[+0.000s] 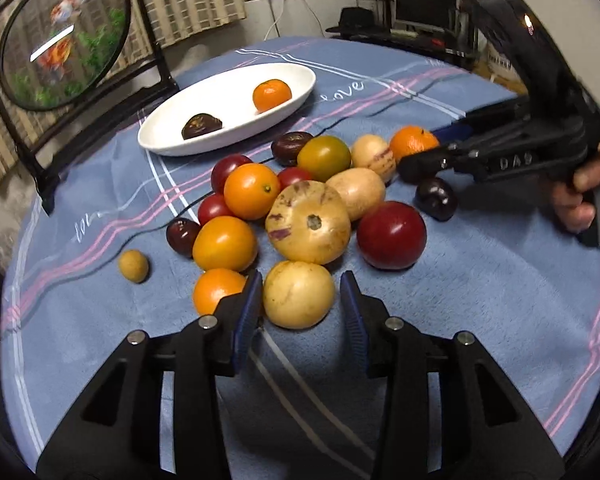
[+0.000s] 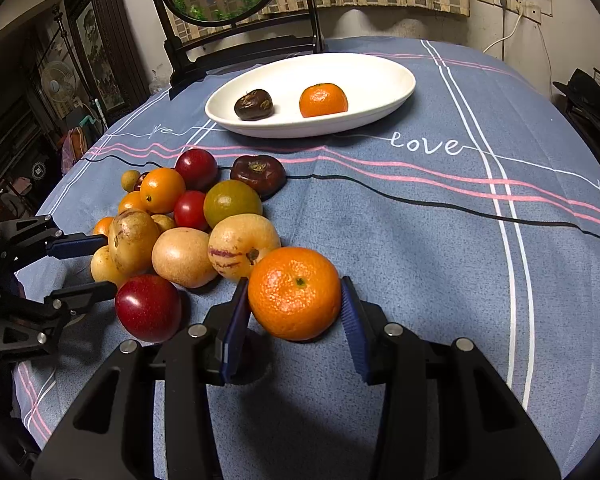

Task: Organize fruits
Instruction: 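Grasp the pale yellow round fruit with the left gripper while the right gripper grasps another tangerine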

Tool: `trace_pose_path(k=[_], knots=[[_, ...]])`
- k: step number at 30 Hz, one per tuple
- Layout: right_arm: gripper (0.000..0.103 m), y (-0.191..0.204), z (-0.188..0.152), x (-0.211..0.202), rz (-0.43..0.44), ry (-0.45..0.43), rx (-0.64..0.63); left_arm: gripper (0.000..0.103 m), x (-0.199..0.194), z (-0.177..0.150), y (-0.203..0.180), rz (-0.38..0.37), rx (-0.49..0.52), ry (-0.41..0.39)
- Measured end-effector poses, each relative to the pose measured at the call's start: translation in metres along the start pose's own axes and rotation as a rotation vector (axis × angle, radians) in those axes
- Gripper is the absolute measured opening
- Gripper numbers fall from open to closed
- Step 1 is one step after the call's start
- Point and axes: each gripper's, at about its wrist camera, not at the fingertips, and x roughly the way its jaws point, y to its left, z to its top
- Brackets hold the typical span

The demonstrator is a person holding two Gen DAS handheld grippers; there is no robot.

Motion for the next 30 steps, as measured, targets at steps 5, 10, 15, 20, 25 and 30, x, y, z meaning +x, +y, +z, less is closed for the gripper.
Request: trace_pose_path(k=[5, 10, 15, 20, 25, 30], knots=[[0.044, 0.0, 0.0, 0.0, -0.001, 0.0, 0.0, 0.042, 0.001, 0.0, -0.001, 0.012, 0.01, 0.014], [0.044, 0.0, 0.0, -0.001, -0.001, 0.0, 0.0, 0.039, -0.001, 0.002, -0.003, 0.025, 0.023, 0.039], [0.044, 0.0, 0.0, -0.001, -0.002, -0.005, 0.001, 0.038, -0.004, 0.0, 0.0, 0.02, -0.011, 0.043], [0.044, -0.003, -0.002, -0.007, 0.012, -0.031, 0.014, 0.037, -0.012, -0.003, 0.002, 0.007, -0.061, 0.022], [0.044, -0.003, -0.002, -0.01, 0.015, -0.036, 0.018, 0.037, -0.019, -0.006, 0.005, -0.018, -0.1, 0.003], [0.044, -0.002, -0.003, -0.011, 0.015, -0.037, 0.017, 0.038, -0.012, -0.008, -0.001, -0.01, -0.083, 0.026]])
